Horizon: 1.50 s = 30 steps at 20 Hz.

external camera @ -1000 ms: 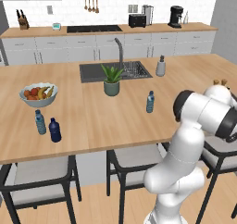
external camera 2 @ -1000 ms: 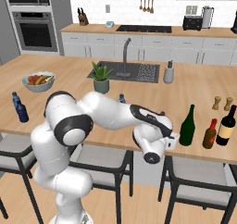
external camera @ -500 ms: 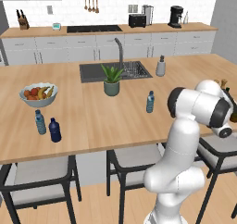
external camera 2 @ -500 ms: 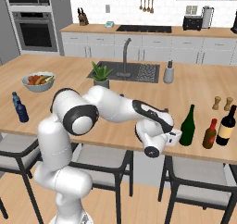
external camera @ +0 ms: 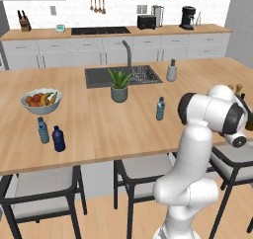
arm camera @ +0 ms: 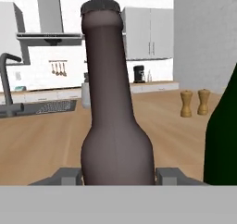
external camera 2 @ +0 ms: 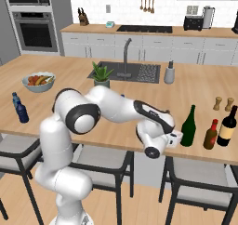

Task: Move the plastic bottles in the middle to the plastics group, and the glass bottles in the middle to the glass group.

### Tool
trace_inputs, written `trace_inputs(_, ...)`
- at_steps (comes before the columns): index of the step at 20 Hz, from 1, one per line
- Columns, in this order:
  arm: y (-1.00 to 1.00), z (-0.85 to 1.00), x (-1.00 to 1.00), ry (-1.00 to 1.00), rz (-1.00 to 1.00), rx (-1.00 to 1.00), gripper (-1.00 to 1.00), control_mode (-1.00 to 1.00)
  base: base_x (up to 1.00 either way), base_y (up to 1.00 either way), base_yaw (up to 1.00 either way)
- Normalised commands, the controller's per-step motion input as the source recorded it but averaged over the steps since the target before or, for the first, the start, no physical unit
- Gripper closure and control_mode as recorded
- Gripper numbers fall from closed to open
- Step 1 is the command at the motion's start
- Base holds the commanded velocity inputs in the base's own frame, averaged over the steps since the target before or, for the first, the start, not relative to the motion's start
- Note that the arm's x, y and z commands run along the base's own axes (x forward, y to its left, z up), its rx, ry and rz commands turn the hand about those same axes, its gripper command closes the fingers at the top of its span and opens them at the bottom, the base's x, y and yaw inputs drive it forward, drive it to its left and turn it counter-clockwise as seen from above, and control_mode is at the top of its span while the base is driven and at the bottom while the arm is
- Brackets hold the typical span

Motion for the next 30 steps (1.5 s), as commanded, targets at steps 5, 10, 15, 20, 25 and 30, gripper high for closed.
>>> trace_inputs(5, -0.17, -0.41, 0.0, 0.16, 0.0, 0.0, 1.0, -1.0, 0.0, 0.0, 0.0)
trace_inputs(10, -0.1, -0.34, 0.0, 0.06, 0.0, 0.0, 1.0, -1.0, 0.0, 0.0, 0.0)
trace_inputs(15, -0.03, -0.02, -0.09, -0.06, 0.0, 0.0, 1.0, -1.0, 0.0, 0.0, 0.0)
trace_inputs(20, 0.0, 0.05, -0.14, -0.15, 0.0, 0.0, 1.0, -1.0, 0.0, 0.0, 0.0)
trace_inputs(25, 0.0, 0.0, 0.0, 0.0, 0.0, 0.0, 1.0, -1.0, 0.0, 0.0, 0.0)
trace_inputs(30, 0.01, 0.0, 0.0, 0.03, 0.0, 0.0, 1.0, -1.0, 0.0, 0.0, 0.0)
